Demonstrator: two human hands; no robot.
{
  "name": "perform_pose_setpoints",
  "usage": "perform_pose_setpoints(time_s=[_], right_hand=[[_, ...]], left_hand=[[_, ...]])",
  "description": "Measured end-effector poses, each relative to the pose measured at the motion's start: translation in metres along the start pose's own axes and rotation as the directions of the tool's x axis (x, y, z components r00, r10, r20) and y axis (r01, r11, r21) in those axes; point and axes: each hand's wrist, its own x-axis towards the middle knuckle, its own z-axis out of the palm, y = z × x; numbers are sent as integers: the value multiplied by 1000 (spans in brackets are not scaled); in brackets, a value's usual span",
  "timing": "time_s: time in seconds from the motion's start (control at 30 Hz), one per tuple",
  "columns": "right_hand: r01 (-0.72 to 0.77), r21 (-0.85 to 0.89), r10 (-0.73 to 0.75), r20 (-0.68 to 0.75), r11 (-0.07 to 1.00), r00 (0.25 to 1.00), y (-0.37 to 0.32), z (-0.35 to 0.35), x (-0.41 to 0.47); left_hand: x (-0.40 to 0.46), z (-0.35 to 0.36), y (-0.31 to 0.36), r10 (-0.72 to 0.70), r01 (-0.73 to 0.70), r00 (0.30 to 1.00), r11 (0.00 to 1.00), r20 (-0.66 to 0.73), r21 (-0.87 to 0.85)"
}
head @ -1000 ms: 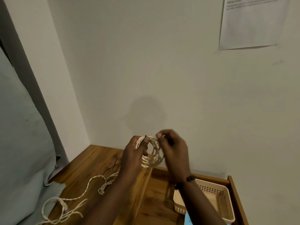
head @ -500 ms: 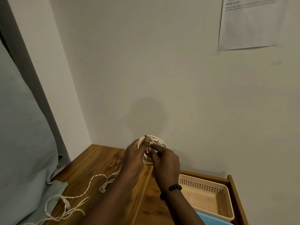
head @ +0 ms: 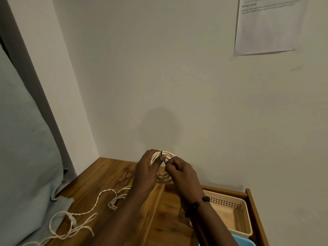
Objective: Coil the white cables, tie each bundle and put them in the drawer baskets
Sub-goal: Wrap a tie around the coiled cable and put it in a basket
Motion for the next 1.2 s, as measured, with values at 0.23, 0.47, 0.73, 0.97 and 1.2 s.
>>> perform_pose_setpoints(time_s=[0.23,0.47,0.73,0.97,1.2], right_hand=[[147,-367,-259,-276,918,925,-1,0,-12],[362,-329,-486,-490,872,724,3,4,-14],[358,-20,-319,-505,933,802,-11,1,-14],[354,132,-307,-281,926,909,-5,-20,1],[320,49,-293,-290,946,911,-6,-18,3]], left_hand=[[-6,-2,13,40,-40,987,999,155,-7],[-16,2,27,57,-62,963,998,263,12],[-19,6,33,67,-53,977,996,201,-74],[-17,0,33,41,-17,979,993,202,-120],[-13,4,31,18,4,983,993,184,-120]])
